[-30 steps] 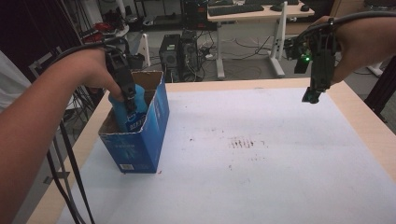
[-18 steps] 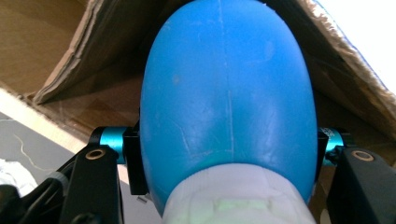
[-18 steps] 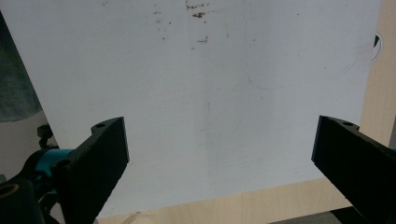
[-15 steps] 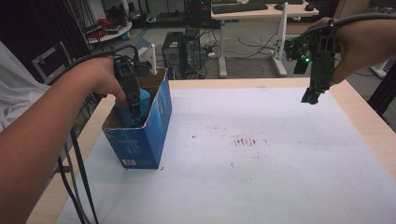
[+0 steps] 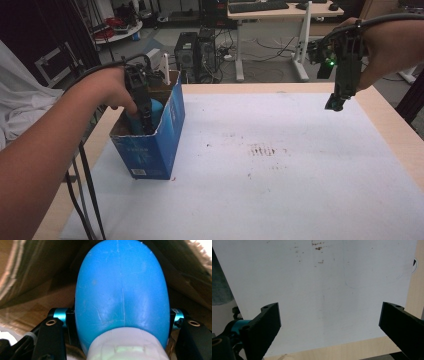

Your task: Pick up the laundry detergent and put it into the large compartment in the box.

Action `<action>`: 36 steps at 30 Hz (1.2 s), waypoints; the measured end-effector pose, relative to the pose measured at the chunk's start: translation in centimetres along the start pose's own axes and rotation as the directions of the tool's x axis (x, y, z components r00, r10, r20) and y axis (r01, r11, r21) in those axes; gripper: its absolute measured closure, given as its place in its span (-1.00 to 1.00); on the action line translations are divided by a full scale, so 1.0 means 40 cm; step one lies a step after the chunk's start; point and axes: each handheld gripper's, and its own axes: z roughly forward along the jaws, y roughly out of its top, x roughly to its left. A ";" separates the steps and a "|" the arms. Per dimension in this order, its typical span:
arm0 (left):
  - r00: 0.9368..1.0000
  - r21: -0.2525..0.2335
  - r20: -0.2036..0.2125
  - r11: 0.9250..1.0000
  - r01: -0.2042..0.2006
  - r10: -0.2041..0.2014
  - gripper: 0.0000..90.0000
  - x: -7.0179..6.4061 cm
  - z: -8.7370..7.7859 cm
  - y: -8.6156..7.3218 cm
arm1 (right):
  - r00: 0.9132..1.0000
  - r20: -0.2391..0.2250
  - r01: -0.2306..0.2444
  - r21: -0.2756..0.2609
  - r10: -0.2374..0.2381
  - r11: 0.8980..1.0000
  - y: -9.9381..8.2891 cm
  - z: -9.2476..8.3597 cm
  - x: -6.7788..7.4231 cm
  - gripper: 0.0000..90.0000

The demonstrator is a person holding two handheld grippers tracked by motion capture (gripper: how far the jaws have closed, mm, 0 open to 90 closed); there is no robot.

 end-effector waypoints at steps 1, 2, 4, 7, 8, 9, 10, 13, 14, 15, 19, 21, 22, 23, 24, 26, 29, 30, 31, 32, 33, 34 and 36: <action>1.000 -0.009 0.003 1.000 0.000 0.001 -0.15 0.001 0.001 0.000 | 1.000 -0.001 0.000 0.003 0.000 1.000 0.001 0.002 0.000 -0.93; 1.000 -0.008 0.001 1.000 -0.001 0.001 -0.15 0.001 0.001 -0.001 | 1.000 -0.002 0.002 0.001 -0.002 1.000 0.002 0.003 -0.001 -0.93; 1.000 -0.002 0.003 1.000 -0.008 0.008 -0.15 0.003 0.001 -0.002 | 1.000 -0.002 -0.001 0.002 0.001 1.000 0.004 0.003 0.000 -0.93; 1.000 -0.014 0.009 1.000 -0.001 0.001 -0.15 0.004 0.003 -0.006 | 1.000 -0.002 0.002 0.004 -0.002 1.000 0.005 0.003 -0.001 -0.93; 1.000 -0.015 0.011 1.000 0.000 0.000 -0.15 0.006 0.003 -0.008 | 1.000 -0.002 0.000 0.001 0.000 1.000 0.005 0.004 -0.001 -0.93; 1.000 -0.015 0.012 1.000 0.000 0.001 -0.15 0.006 0.003 -0.008 | 1.000 -0.002 0.000 0.002 0.000 1.000 0.005 0.004 -0.002 -0.93; 1.000 -0.018 0.013 1.000 -0.003 0.003 -0.15 0.007 0.003 -0.008 | 1.000 -0.003 0.000 0.004 0.000 1.000 0.005 0.004 -0.002 -0.93; 1.000 -0.019 0.014 1.000 -0.007 0.008 -0.15 0.007 0.004 -0.007 | 1.000 -0.005 -0.004 0.006 0.004 1.000 0.005 0.004 0.000 -0.93; 1.000 -0.020 0.015 1.000 -0.007 0.007 -0.15 0.007 0.003 -0.006 | 1.000 -0.004 -0.004 0.005 0.004 1.000 0.004 0.003 0.000 -0.93; 1.000 -0.020 0.015 1.000 -0.005 0.005 -0.16 0.007 0.004 -0.006 | 1.000 -0.003 -0.004 0.004 0.004 1.000 0.004 0.003 0.000 -0.93; 1.000 -0.022 0.012 1.000 -0.011 0.011 -0.16 0.006 0.003 -0.004 | 1.000 0.000 -0.002 0.002 0.002 1.000 0.002 0.001 0.001 -0.93; 1.000 -0.021 0.019 1.000 -0.001 0.002 -0.17 0.008 0.003 -0.004 | 1.000 -0.002 -0.007 0.005 0.007 1.000 0.000 0.000 0.004 -0.93; 1.000 -0.021 0.019 1.000 -0.001 0.002 -0.21 0.008 0.003 -0.004 | 1.000 -0.002 -0.007 0.005 0.007 1.000 0.000 0.000 0.004 -0.93; 1.000 -0.025 0.021 1.000 -0.001 0.001 -0.22 0.009 0.002 -0.005 | 1.000 0.001 -0.009 0.002 0.009 1.000 -0.002 0.000 0.004 -0.93; 1.000 -0.025 0.021 1.000 -0.001 0.001 -0.23 0.009 0.002 -0.005 | 1.000 0.001 -0.009 0.002 0.009 1.000 -0.002 0.000 0.004 -0.93; 1.000 -0.030 0.015 1.000 0.001 -0.001 -0.29 0.007 0.001 -0.005 | 1.000 -0.001 -0.007 0.004 0.007 1.000 -0.004 -0.001 0.005 -0.93; 1.000 -0.034 0.014 0.999 0.005 -0.005 -0.36 0.005 -0.006 -0.005 | 1.000 0.002 -0.004 0.000 0.004 1.000 -0.005 0.000 0.005 -0.93; 1.000 -0.029 0.017 1.000 0.004 -0.003 -0.37 0.004 -0.008 -0.005 | 1.000 0.002 -0.005 -0.001 0.005 1.000 -0.006 -0.001 0.005 -0.93; 1.000 -0.025 0.014 1.000 0.001 -0.001 -0.37 0.002 -0.010 -0.005 | 1.000 0.001 0.001 0.001 -0.001 1.000 -0.006 -0.002 0.004 -0.93; 1.000 -0.027 0.007 1.000 -0.002 0.002 -0.37 0.002 -0.014 -0.004 | 1.000 0.001 -0.009 -0.001 0.009 1.000 -0.006 -0.003 0.006 -0.93; 1.000 -0.029 0.005 1.000 0.000 0.000 -0.38 0.002 -0.018 -0.005 | 1.000 0.002 -0.005 -0.003 0.005 1.000 -0.006 -0.004 0.005 -0.93; 1.000 -0.028 0.009 1.000 0.000 0.000 -0.39 0.001 -0.020 -0.005 | 1.000 0.003 -0.005 -0.006 0.005 1.000 -0.007 -0.003 0.006 -0.93; 1.000 -0.027 0.008 1.000 -0.004 0.004 -0.40 0.000 -0.025 -0.005 | 1.000 0.001 -0.011 -0.001 0.011 1.000 -0.007 -0.003 0.007 -0.93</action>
